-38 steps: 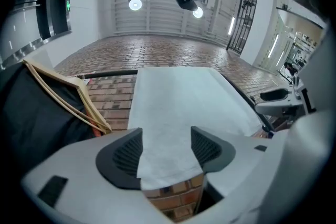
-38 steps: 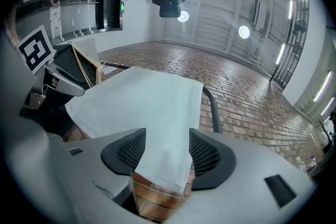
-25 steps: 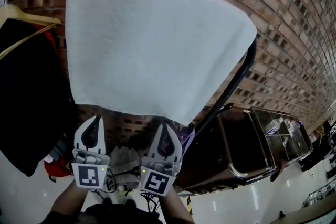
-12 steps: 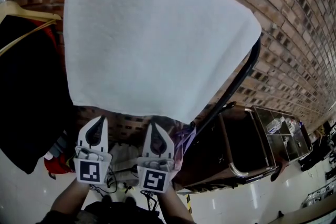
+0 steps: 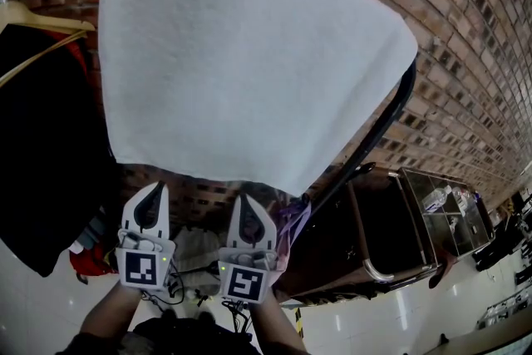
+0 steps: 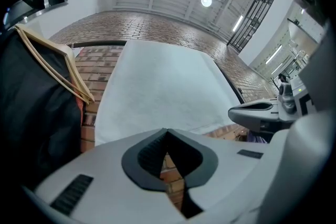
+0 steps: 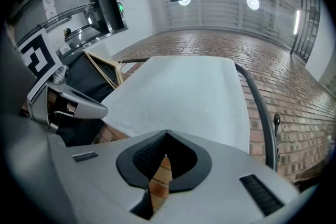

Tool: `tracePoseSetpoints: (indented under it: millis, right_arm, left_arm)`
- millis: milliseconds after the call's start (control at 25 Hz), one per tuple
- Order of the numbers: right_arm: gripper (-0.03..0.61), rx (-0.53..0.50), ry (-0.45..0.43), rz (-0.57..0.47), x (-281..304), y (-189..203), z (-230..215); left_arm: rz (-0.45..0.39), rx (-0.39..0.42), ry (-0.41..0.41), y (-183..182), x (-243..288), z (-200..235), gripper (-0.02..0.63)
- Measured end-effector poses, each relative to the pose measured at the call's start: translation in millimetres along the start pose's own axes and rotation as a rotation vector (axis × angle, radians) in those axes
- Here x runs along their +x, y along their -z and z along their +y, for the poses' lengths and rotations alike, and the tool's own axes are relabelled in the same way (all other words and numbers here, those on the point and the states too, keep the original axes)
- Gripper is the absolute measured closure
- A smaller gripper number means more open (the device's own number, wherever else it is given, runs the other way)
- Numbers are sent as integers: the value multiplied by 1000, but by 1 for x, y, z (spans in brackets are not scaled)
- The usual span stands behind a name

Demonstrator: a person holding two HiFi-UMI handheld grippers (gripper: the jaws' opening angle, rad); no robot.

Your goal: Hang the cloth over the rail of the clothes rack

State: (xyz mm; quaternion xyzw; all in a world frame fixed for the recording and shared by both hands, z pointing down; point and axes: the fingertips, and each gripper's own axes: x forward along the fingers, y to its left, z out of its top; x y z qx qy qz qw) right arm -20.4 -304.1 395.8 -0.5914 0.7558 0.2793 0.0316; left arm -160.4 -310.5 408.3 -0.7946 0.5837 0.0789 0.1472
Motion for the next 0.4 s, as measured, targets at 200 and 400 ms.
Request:
tracePoseSetpoints:
  millis: [200,400]
  right_arm:
    - [550,11,4,1,1,4,-3]
    - [549,8,9,-1,1,6,-10]
  left_arm:
    - [15,-10,6,4,5,-2,604]
    - [24,-23,6,5,8,-3,604]
